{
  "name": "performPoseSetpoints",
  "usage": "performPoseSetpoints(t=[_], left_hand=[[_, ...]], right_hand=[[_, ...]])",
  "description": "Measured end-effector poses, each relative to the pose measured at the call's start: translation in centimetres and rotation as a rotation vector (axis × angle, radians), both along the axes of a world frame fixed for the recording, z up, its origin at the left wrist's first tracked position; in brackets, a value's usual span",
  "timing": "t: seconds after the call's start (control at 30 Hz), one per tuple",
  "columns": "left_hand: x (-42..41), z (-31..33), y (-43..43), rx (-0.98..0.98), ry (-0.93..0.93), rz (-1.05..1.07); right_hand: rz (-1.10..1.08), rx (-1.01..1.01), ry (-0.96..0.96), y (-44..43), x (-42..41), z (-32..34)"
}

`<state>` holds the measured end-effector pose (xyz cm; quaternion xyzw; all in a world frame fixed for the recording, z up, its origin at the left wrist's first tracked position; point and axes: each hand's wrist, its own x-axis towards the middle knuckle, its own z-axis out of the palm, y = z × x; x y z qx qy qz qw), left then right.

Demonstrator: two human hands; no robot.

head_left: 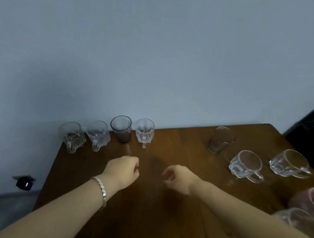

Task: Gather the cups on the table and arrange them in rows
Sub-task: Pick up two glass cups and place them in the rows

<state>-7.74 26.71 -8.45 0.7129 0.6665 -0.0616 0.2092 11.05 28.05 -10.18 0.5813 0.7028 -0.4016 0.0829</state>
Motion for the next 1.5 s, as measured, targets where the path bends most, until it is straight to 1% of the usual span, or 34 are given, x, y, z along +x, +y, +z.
performPoseSetpoints(t=[0.07,0.13,0.2,0.27,0.33,0.4,0.47,0.53,0.57,0.67,0.73,0.8,0.87,0.93,1.07,1.13,1.2,1.27,1.33,1.4,1.5], left_hand=[[1.6,0.3,-2.6,-0.093,-0.051,0.037],[3.3,0.6,-5.2,-0.134,-0.113,0.083],[5.2,0.9,-7.9,-0.172,-0.161,0.097],[6.9,1.3,-10.4,-0.197,-0.185,0.083],[8.5,1.7,-12.7,-0.200,-0.189,0.079],[10.0,2.1,-14.9,-0.193,-0.180,0.091],[11.2,2.3,-16.9,-0.194,-0.177,0.107],[12.2,2.6,-18.7,-0.197,-0.177,0.130],[12.6,2.7,-19.6,-0.197,-0.177,0.139],[13.6,2.9,-21.6,-0.200,-0.174,0.169],[14.4,3.1,-22.6,-0.208,-0.172,0.190],[15.2,3.0,-23.2,-0.222,-0.180,0.202],[16.6,2.6,-23.5,-0.235,-0.202,0.195],[18.6,2.0,-23.7,-0.246,-0.223,0.151],[24.4,0.1,-23.9,-0.241,-0.248,-0.072],[27.3,-0.9,-24.0,-0.257,-0.192,-0.161],[29.1,-2.0,-24.4,-0.236,-0.103,-0.206],[30.0,-3.0,-24.9,-0.190,-0.050,-0.191],[30.1,-3.4,-25.3,-0.171,-0.054,-0.138],[29.1,-3.5,-25.5,-0.184,-0.119,-0.057],[25.6,-2.6,-25.7,-0.214,-0.302,0.131]], right_hand=[[0.103,-0.007,-0.069,-3.4,3.4,1.5],[0.167,0.041,-0.142,-6.5,7.2,2.8],[0.132,0.142,-0.194,-9.1,11.1,3.7],[0.048,0.273,-0.227,-11.2,14.8,4.4],[-0.034,0.345,-0.266,-12.8,17.9,4.6],[-0.063,0.296,-0.354,-13.8,20.2,4.1],[-0.069,0.187,-0.400,-14.3,21.6,2.8],[-0.135,0.124,-0.348,-14.4,22.1,1.0],[-0.198,0.127,-0.302,-14.4,22.0,0.2],[-0.331,0.236,-0.237,-14.5,21.3,-1.0],[-0.354,0.260,-0.187,-14.7,21.2,-0.9],[-0.369,0.236,-0.088,-15.3,21.8,0.0],[-0.362,0.264,-0.003,-16.3,23.0,1.6],[-0.349,0.339,0.073,-17.6,24.5,3.8],[-0.349,0.484,0.149,-20.3,28.2,8.0],[-0.352,0.535,0.146,-21.4,30.0,9.2],[-0.365,0.555,0.135,-22.2,31.3,9.7],[-0.370,0.563,0.128,-22.6,32.0,9.8],[-0.371,0.558,0.129,-22.8,32.3,9.7],[-0.365,0.543,0.137,-22.9,31.9,9.5],[-0.335,0.530,0.141,-22.8,30.3,9.2]])
